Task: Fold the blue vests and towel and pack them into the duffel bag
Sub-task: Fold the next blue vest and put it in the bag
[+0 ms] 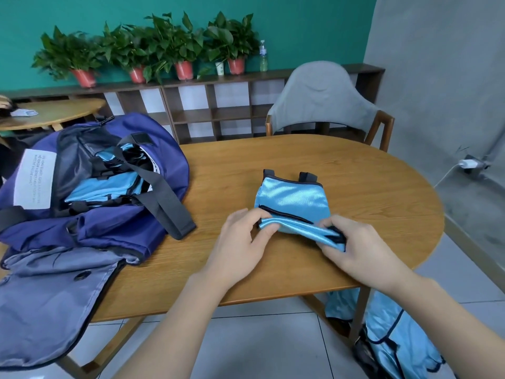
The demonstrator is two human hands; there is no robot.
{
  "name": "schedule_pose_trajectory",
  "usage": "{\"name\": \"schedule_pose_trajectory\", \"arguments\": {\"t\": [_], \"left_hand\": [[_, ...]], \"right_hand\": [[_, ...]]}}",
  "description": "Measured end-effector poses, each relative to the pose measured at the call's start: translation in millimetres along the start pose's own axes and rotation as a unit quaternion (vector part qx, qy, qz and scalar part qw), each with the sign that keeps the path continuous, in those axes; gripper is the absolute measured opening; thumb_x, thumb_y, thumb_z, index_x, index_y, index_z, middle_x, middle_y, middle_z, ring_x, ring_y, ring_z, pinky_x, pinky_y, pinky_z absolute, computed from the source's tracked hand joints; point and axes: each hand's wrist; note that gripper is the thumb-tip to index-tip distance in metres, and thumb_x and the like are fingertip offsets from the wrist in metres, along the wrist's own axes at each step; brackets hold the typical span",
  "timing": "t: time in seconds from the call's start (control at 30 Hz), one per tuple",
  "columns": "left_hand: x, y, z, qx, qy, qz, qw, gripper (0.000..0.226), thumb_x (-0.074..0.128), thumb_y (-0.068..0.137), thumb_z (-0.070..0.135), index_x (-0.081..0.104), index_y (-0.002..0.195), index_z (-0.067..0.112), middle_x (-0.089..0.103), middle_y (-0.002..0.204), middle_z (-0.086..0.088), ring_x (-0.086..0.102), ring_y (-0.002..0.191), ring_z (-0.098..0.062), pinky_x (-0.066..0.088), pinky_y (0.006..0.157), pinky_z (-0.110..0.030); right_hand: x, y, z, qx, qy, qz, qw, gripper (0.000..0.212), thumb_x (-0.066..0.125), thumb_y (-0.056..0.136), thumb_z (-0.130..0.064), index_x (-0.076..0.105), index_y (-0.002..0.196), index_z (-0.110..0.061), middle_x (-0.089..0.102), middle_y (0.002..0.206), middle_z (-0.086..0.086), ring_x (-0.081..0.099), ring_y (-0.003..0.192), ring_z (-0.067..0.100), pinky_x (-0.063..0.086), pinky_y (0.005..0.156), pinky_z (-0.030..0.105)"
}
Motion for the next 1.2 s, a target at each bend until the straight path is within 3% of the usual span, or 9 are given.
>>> {"name": "schedule_pose_trajectory", "arguments": {"t": [0.07, 0.2, 0.33, 0.53, 0.67, 0.8, 0.87, 1.1, 1.2], "left_hand": [[1, 2, 3, 0.011, -0.019, 0.033, 0.999, 0.022, 0.064, 0.096, 0.044, 0.070, 0.096, 0.023, 0.067, 0.089, 0.011, 0.057, 0.092, -0.005, 0.041, 0.090, -0.020], [-1, 3, 14, -0.013, -0.097, 0.090, 0.991, 0.018, 0.069, 0.092, 0.044, 0.070, 0.089, 0.026, 0.062, 0.066, 0.003, 0.053, 0.061, -0.018, 0.042, 0.058, -0.026], [-2, 10, 23, -0.047, -0.141, 0.103, 0.984, 0.010, 0.072, 0.092, 0.036, 0.073, 0.089, 0.027, 0.065, 0.066, 0.002, 0.056, 0.062, -0.024, 0.041, 0.055, -0.030], [7, 32, 6, -0.137, -0.008, 0.054, 0.989, 0.012, 0.069, 0.091, 0.043, 0.069, 0.082, 0.035, 0.055, 0.055, 0.009, 0.050, 0.052, -0.007, 0.037, 0.054, -0.021], [8, 30, -2, -0.164, 0.125, 0.008, 0.978, 0.008, 0.064, 0.092, 0.043, 0.066, 0.090, 0.035, 0.060, 0.070, 0.014, 0.057, 0.072, -0.007, 0.046, 0.062, -0.031], [8, 30, -13, 0.010, 0.119, -0.004, 0.993, 0.031, 0.067, 0.093, 0.019, 0.066, 0.120, 0.034, 0.058, 0.116, 0.013, 0.050, 0.115, -0.012, 0.040, 0.098, -0.034], [9, 30, -15, 0.081, 0.115, -0.046, 0.989, 0.027, 0.066, 0.095, 0.018, 0.071, 0.116, 0.035, 0.059, 0.126, 0.014, 0.047, 0.125, -0.009, 0.033, 0.103, -0.035], [12, 24, -2, -0.042, 0.205, -0.093, 0.973, 0.028, 0.059, 0.091, 0.060, 0.073, 0.110, 0.047, 0.062, 0.127, 0.019, 0.057, 0.116, -0.003, 0.035, 0.100, -0.036], [11, 24, 15, -0.079, 0.315, -0.049, 0.944, 0.045, 0.044, 0.094, 0.068, 0.077, 0.092, 0.038, 0.068, 0.092, 0.011, 0.062, 0.091, -0.014, 0.034, 0.085, -0.035]], "right_hand": [[-7, 0, -1, 0.020, 0.040, 0.052, 0.998, 0.015, 0.073, 0.090, -0.030, 0.062, 0.097, -0.037, 0.069, 0.086, -0.014, 0.066, 0.076, 0.008, 0.050, 0.073, 0.026], [-18, 1, -13, 0.062, 0.261, 0.065, 0.961, 0.016, 0.071, 0.091, -0.027, 0.069, 0.104, -0.019, 0.076, 0.090, 0.000, 0.073, 0.083, 0.014, 0.055, 0.073, 0.023], [-17, 10, -18, 0.096, 0.335, 0.070, 0.935, 0.018, 0.069, 0.092, -0.025, 0.068, 0.108, -0.017, 0.078, 0.088, 0.002, 0.074, 0.085, 0.016, 0.056, 0.071, 0.024], [-1, 31, 6, 0.119, 0.104, 0.106, 0.982, 0.016, 0.068, 0.093, -0.041, 0.070, 0.103, -0.028, 0.072, 0.087, -0.011, 0.066, 0.068, 0.005, 0.050, 0.061, 0.024], [6, 42, 14, 0.124, 0.017, 0.075, 0.989, 0.020, 0.065, 0.094, -0.045, 0.069, 0.102, -0.027, 0.066, 0.076, -0.007, 0.058, 0.059, 0.002, 0.043, 0.053, 0.018], [7, 48, 15, 0.147, -0.025, 0.052, 0.987, 0.028, 0.061, 0.093, -0.053, 0.069, 0.103, -0.027, 0.065, 0.072, -0.008, 0.061, 0.066, 0.009, 0.054, 0.064, 0.036], [8, 49, 16, 0.155, -0.032, 0.052, 0.986, 0.031, 0.061, 0.092, -0.055, 0.070, 0.103, -0.027, 0.065, 0.072, -0.008, 0.062, 0.068, 0.012, 0.055, 0.066, 0.041], [9, 47, 10, 0.152, -0.058, 0.139, 0.977, 0.030, 0.067, 0.089, -0.051, 0.067, 0.107, -0.027, 0.067, 0.091, -0.015, 0.063, 0.078, 0.007, 0.054, 0.072, 0.035], [10, 45, 6, 0.145, -0.042, 0.160, 0.975, 0.034, 0.068, 0.089, -0.047, 0.065, 0.115, -0.024, 0.065, 0.103, -0.011, 0.064, 0.079, 0.005, 0.054, 0.079, 0.035]]}}
Point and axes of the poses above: each hand's wrist, its own y-axis towards the middle knuckle, its own x-axis out of the palm, z = x × y
